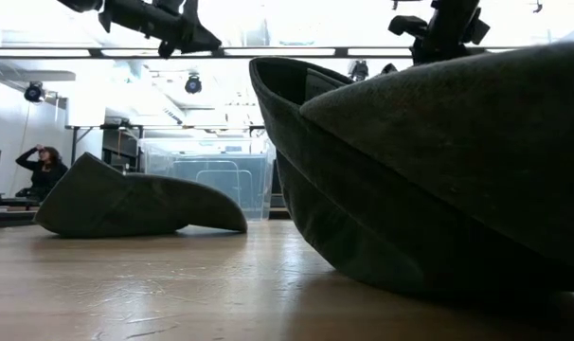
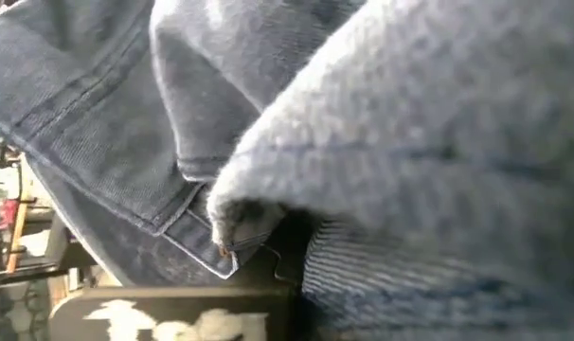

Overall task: Pick & Place hat
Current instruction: Put the blue cap into the right transparent bin

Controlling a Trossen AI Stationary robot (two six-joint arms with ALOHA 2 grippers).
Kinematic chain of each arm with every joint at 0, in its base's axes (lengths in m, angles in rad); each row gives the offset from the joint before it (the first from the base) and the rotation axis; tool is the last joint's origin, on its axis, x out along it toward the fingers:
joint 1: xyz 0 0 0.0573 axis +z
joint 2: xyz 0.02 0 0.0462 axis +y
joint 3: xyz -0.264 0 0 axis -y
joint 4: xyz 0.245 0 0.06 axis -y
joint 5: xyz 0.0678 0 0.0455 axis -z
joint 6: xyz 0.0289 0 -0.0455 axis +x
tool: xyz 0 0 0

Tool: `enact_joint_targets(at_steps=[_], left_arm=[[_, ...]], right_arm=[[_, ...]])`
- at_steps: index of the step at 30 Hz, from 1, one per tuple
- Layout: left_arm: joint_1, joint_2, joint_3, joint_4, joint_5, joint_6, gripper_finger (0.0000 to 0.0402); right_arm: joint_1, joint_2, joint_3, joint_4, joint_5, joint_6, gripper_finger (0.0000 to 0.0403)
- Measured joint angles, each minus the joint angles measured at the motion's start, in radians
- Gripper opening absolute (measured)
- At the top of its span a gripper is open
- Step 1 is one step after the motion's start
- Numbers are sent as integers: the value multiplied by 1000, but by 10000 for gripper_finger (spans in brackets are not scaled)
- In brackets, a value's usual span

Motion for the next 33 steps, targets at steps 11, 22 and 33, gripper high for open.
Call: enact_joint_targets(at_steps=[11,22,33], left_arm=[[0,-134,0,-8,-2,-3,103],[0,-144,0,-82,-4,27,103],[0,-144,0,-84,-4,46,103]], right_arm=[[-11,70,-4,17,-35,0,11],[2,84,-7,8,-97,2,11],[1,81,-14,8,-171,-27,11]])
